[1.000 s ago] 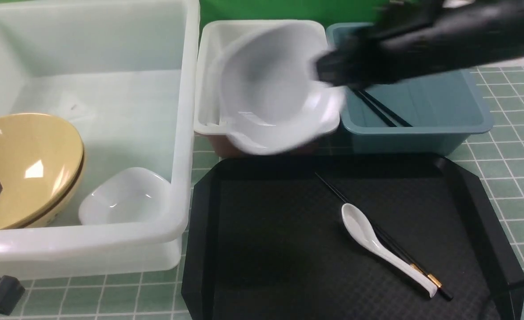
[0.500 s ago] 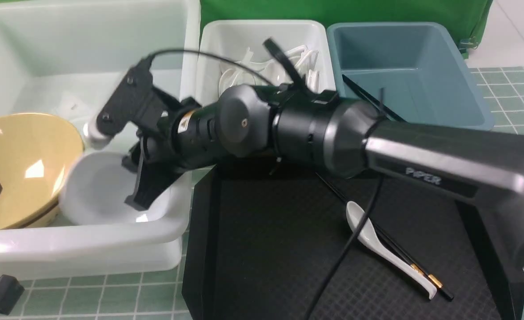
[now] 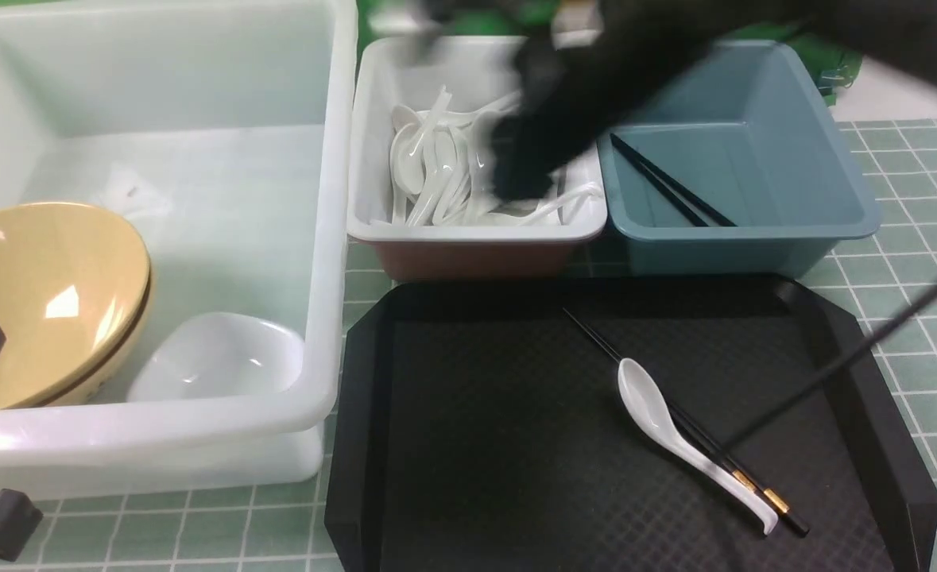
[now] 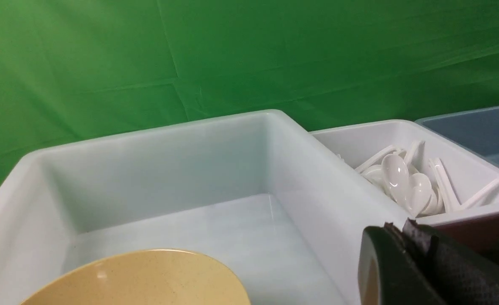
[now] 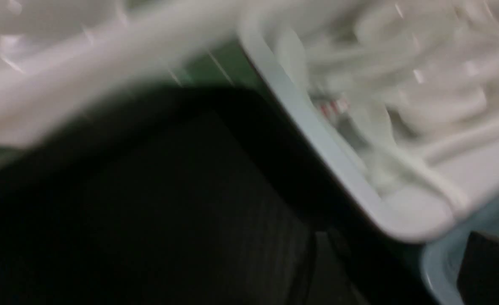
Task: On blue table put chopsticks spoon bowls plates into blue grey white boxes.
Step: 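Reach down and grasp the white spoon resting in the bowl with the right gripper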
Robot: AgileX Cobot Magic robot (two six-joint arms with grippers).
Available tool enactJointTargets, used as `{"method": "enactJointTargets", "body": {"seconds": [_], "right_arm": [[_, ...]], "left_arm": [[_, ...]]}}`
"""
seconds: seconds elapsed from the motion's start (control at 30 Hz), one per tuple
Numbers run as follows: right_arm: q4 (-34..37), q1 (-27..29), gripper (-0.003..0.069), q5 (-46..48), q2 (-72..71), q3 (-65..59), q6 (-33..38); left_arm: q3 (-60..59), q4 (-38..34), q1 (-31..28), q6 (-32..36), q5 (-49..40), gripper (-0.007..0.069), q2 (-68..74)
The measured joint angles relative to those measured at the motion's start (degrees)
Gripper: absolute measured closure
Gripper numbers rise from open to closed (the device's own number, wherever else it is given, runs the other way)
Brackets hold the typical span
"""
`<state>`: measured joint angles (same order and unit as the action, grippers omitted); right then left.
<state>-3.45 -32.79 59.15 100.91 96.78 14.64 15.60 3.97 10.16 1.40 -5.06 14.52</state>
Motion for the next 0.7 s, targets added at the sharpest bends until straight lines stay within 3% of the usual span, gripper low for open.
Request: {"method": "enactJointTargets", "body": {"seconds": [0.13, 0.3, 0.43, 0.63, 0.7], "right_arm": [[1.2, 8.1, 0.0233, 0.2, -3.8, -16.9, -2.8], [15.5, 9.1, 0.0237, -14.5, -6.2, -37.1, 1.4], [20.7, 7.6, 0.0237, -22.9, -6.2, -40.6, 3.9], [21.7, 7.0, 0.0246, -30.7, -4.2, -40.9, 5.4], [22.3, 7.0, 0.0278, -32.6, -1.5, -40.9, 5.7]], "left_arm": [[-1.8, -0.1, 0.0, -0.3, 2.4, 0.062, 0.0], [-2.7, -0.2, 0.0, -0.4, 4.1, 0.062, 0.0], [-3.2, -0.2, 0.0, -0.4, 5.1, 0.062, 0.0], [-4.0, -0.2, 0.0, -0.4, 6.0, 0.062, 0.0], [-4.0, -0.2, 0.0, -0.3, 6.5, 0.062, 0.0]]}}
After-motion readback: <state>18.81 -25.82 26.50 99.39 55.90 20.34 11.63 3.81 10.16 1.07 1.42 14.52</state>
